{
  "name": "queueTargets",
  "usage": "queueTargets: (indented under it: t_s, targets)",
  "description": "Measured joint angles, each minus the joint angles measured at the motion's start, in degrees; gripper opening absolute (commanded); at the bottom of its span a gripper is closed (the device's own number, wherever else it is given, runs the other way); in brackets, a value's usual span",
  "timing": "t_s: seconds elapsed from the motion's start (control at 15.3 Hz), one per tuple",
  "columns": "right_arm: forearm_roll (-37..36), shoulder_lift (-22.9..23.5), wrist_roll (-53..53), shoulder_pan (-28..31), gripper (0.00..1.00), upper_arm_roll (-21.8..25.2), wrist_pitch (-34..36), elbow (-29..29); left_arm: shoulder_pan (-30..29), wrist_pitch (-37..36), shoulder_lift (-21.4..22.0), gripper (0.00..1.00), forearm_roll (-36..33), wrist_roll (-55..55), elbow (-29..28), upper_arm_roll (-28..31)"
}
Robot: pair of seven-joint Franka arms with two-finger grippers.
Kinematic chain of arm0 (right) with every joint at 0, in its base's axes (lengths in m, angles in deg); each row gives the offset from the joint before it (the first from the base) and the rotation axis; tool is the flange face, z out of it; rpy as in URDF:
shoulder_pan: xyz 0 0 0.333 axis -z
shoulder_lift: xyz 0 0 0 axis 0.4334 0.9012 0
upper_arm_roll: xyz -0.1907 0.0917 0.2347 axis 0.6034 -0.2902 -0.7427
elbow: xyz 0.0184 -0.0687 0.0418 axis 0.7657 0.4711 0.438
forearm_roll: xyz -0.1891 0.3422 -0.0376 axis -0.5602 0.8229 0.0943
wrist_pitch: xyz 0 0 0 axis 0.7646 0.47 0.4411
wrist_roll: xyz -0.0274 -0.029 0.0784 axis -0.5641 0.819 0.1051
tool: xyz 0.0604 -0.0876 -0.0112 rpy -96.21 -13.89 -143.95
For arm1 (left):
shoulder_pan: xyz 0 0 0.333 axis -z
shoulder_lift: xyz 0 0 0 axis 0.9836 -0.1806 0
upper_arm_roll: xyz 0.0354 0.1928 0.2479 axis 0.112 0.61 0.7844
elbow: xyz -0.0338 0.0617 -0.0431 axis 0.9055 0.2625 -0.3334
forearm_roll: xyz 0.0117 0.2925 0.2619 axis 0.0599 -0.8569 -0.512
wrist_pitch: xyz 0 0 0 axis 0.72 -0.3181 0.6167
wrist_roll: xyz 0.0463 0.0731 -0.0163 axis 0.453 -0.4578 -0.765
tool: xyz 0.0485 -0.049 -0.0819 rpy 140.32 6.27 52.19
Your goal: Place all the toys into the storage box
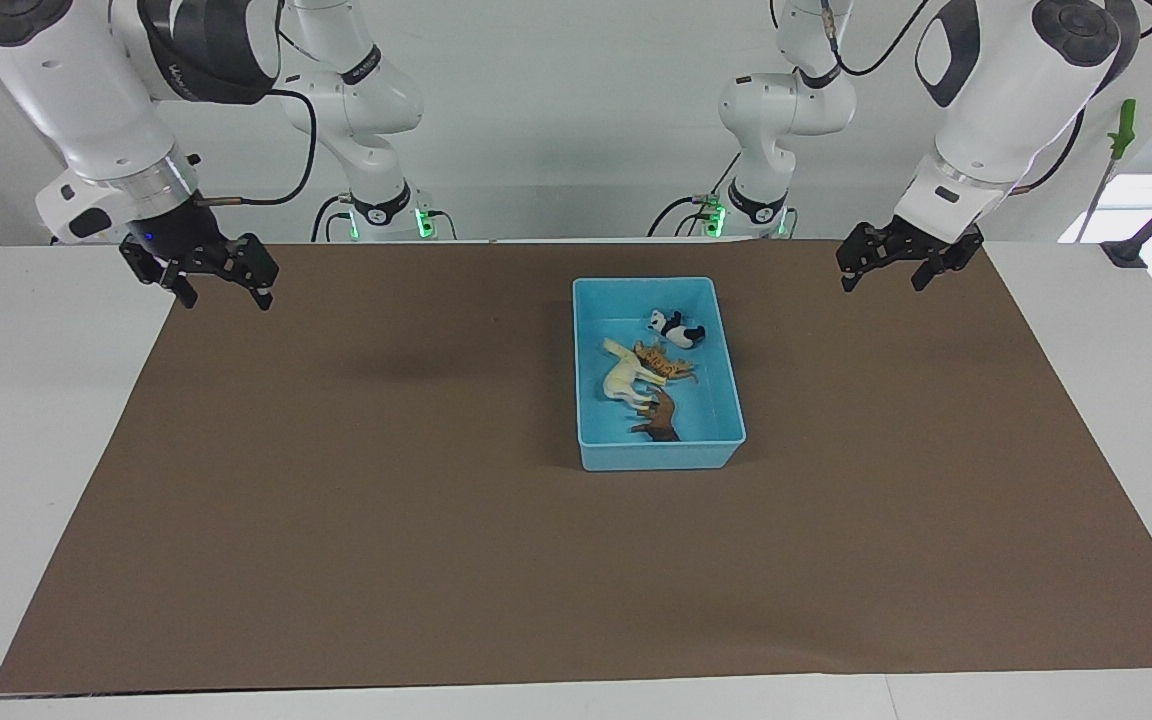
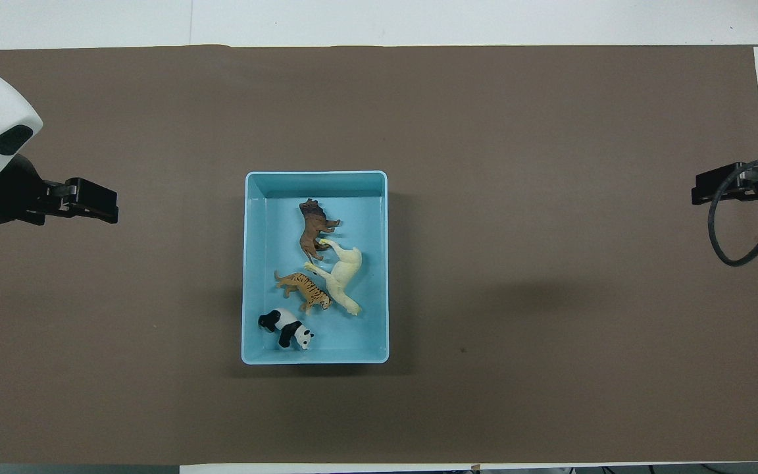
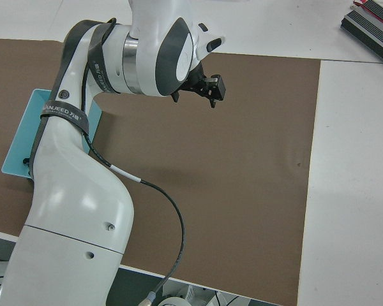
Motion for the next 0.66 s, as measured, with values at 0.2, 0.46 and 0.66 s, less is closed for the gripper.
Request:
queueTargets:
  t_s: [0.2,0.46,0.66]
  targets:
    - [-0.02,0.0,0.0,0.0,1.0,-0.03,0.13,0.14,0.0,0.01,0.0,1.0,0.0,0.01,0.0,0.0]
    - [-0.02,0.0,0.0,0.0,1.0,-0.04,0.31,0.52,0.0,0.01,0.0,1.0,0.0,0.03,-0.01,0.0]
    - [-0.02,-0.02,0.0,0.0,1.0,-0.1,0.84,0.57,0.0,0.01,0.0,1.0,0.0,0.03,-0.07,0.0]
